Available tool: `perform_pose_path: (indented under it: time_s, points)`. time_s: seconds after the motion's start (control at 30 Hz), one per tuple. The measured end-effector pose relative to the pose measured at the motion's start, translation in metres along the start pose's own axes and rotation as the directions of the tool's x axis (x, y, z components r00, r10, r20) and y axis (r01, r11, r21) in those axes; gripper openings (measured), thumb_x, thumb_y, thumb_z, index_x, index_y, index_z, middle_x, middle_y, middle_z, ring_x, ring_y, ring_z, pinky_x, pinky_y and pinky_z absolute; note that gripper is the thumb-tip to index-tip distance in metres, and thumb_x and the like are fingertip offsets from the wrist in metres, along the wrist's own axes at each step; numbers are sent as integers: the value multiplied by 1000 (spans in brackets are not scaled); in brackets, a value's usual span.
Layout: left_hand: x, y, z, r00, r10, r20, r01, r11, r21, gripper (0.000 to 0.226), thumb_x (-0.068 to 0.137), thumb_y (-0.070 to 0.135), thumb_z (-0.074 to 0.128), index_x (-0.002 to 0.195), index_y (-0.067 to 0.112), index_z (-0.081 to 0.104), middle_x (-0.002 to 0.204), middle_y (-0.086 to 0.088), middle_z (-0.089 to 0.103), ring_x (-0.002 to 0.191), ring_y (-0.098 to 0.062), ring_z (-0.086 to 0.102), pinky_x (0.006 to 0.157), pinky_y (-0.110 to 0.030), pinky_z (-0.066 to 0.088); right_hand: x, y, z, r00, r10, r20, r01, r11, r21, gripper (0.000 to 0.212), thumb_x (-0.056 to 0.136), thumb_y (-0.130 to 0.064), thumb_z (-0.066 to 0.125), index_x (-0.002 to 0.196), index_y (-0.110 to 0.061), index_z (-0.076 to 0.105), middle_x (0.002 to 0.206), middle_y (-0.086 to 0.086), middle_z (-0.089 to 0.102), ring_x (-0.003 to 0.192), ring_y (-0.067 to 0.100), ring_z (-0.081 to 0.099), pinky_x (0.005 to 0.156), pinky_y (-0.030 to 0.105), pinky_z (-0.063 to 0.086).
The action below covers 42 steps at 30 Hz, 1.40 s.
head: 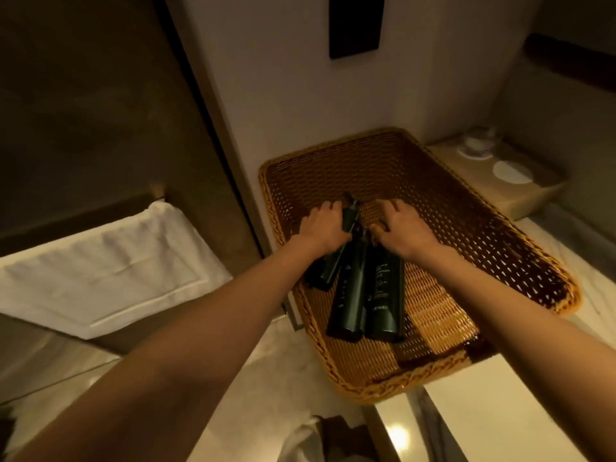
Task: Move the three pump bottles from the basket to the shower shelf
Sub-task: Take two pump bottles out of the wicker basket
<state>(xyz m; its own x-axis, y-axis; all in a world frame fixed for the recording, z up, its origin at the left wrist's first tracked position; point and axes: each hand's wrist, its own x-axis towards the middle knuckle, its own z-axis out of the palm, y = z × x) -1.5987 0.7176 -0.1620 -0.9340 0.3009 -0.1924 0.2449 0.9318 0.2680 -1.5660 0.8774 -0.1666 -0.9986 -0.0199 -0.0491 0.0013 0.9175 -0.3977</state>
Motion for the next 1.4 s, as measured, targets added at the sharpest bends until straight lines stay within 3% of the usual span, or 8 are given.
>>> perform_pose_path:
  time_s: [0.23, 0.57, 0.7, 0.8, 0.93, 1.03, 1.2, 1.4]
  points:
    - [64, -9, 28, 956, -122, 268, 157, 981, -113, 74, 79, 25, 70, 140, 6, 33, 137, -19, 46, 122, -32, 49, 100, -34, 43, 20, 23, 13, 993, 94, 76, -94, 996, -12, 58, 92, -33, 51, 142, -12, 30, 143, 17, 37, 129, 35, 38, 106, 45, 37]
    - [100, -5, 53, 941, -224, 253, 283, 931, -229, 79, 68, 29, 79, 134, 7, 40, 133, -17, 51, 119, -32, 52, 96, -36, 47, 16, 40, 34, 855, 390, 341, -401, 915, -42, 89, 81, -55, 61, 143, -5, 22, 143, 18, 38, 128, 32, 43, 102, 39, 38]
    - [105, -8, 46, 968, -180, 177, 222, 941, -255, 78, 67, 25, 81, 133, 8, 41, 130, -17, 54, 115, -33, 55, 93, -36, 48, 14, 44, 48, 774, 468, 426, -561, 819, 119, 73, 82, -47, 65, 132, -4, 32, 119, 13, 56, 97, 26, 61, 82, 35, 52]
    - [104, -8, 34, 986, -129, 104, 155, 943, -294, 81, 68, 23, 81, 135, 12, 39, 130, -16, 55, 115, -32, 55, 93, -36, 46, 14, 45, 53, 754, 499, 428, -636, 716, 286, 56, 80, -36, 70, 120, -9, 41, 95, 5, 56, 69, 16, 57, 54, 25, 44]
    - [94, -8, 12, 998, -61, 13, 62, 936, -346, 84, 66, 22, 82, 138, 15, 38, 129, -14, 56, 115, -31, 55, 93, -36, 46, 20, 40, 47, 730, 503, 462, -683, 528, 505, 52, 68, -22, 79, 111, -10, 52, 96, 10, 62, 80, 25, 64, 70, 37, 57]
    - [78, -6, -8, 997, -10, -70, -21, 909, -416, 84, 67, 19, 81, 139, 14, 38, 129, -12, 57, 115, -28, 56, 91, -30, 45, 26, 33, 34, 804, 465, 370, -592, 578, 561, 56, 66, -23, 80, 113, -10, 52, 100, 10, 63, 85, 27, 65, 77, 42, 58]
    - [36, -2, -54, 961, 22, -276, -164, 847, -505, 85, 67, 18, 81, 141, 18, 38, 129, -7, 58, 113, -20, 57, 87, -21, 41, 27, 8, -9, 952, 306, -21, -243, 792, 560, 62, 68, -28, 80, 121, -15, 51, 112, 2, 60, 100, 20, 59, 84, 34, 48]
    - [-33, -14, -120, 878, -76, -472, -275, 728, -628, 86, 71, 18, 79, 142, 27, 32, 114, 15, 50, 95, 1, 52, 78, -14, 45, 22, -59, -68, 928, 19, -371, 193, 828, 526, 72, 72, -28, 77, 135, -19, 44, 125, 3, 54, 116, 18, 50, 96, 37, 43]
